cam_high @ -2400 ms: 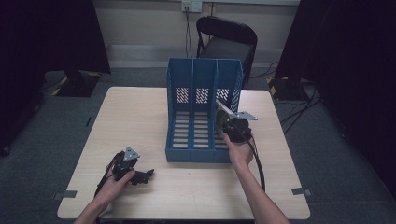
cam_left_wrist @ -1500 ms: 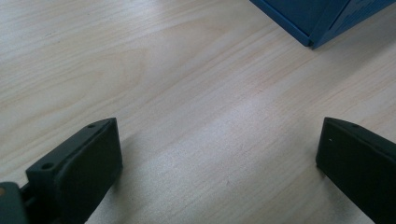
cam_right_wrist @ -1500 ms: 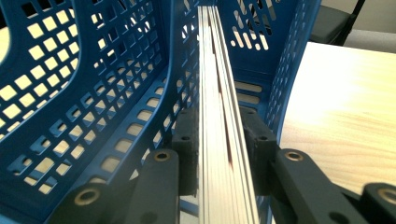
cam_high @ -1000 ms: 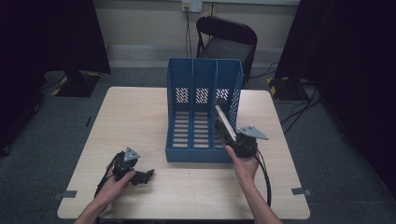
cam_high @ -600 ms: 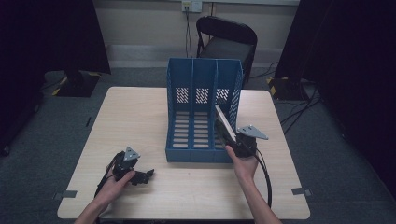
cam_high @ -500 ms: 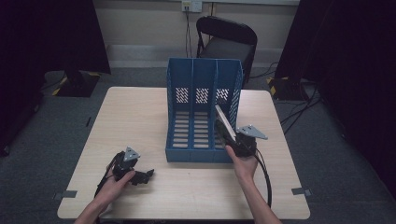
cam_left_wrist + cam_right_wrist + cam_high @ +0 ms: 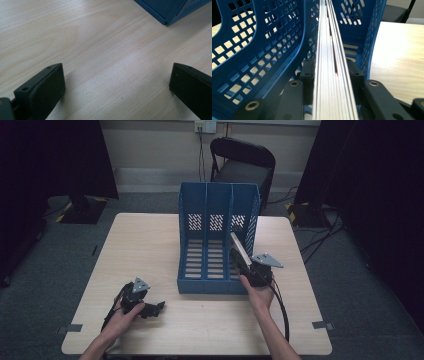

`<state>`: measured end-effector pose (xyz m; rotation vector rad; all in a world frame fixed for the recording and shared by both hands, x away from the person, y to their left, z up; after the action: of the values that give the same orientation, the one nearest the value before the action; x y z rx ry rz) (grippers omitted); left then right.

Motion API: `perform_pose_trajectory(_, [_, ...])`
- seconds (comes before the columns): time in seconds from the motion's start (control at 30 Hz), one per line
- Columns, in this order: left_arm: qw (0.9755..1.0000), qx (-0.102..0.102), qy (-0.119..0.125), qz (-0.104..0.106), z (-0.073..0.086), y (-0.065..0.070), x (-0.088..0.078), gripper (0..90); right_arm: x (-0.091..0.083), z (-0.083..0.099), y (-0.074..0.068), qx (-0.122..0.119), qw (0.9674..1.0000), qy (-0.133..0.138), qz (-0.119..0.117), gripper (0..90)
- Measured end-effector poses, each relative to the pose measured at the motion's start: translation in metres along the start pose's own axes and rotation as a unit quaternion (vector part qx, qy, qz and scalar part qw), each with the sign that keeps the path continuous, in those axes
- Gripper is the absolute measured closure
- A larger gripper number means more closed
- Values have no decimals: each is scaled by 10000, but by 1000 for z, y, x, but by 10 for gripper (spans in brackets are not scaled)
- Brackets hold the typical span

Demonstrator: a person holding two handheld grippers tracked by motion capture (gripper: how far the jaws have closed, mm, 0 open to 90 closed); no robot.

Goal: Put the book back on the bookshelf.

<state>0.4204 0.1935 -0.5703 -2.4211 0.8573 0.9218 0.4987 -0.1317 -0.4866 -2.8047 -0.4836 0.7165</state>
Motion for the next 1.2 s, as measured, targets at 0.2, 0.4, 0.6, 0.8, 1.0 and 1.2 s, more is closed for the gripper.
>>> perform_pose_trajectory(0.2, [10000,1,0,0,0,0,0,0,0,-1,1,45,10000,-13,79,727])
perform_pose_trajectory(0.4, [10000,-2,1,0,0,0,0,0,-1,-3,5,68,9993,66,363,758])
perform_pose_trajectory(0.6, [10000,-2,2,1,0,0,0,0,0,-3,2,24,9987,121,497,759])
perform_pose_trajectory(0.8, [10000,-1,1,1,0,0,0,0,-1,-3,0,-72,9978,170,633,760])
perform_pose_trajectory(1.0, [10000,0,0,1,0,0,0,0,-1,-5,2,54,9978,174,636,760])
perform_pose_trajectory(1.2, [10000,0,1,2,0,0,0,0,-2,-6,4,193,9971,197,713,760])
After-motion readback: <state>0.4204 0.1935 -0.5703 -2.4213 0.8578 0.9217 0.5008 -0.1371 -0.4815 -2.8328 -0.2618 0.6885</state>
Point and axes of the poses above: each handheld gripper's, and its own axes: x roughly forward along the jaws, z roughly out of its underside, y roughly to its right, the point moved 9 cm from there along x, roughly forward along the jaws, and after that the axes turned 13 degrees about x, right-handed, at the moved point
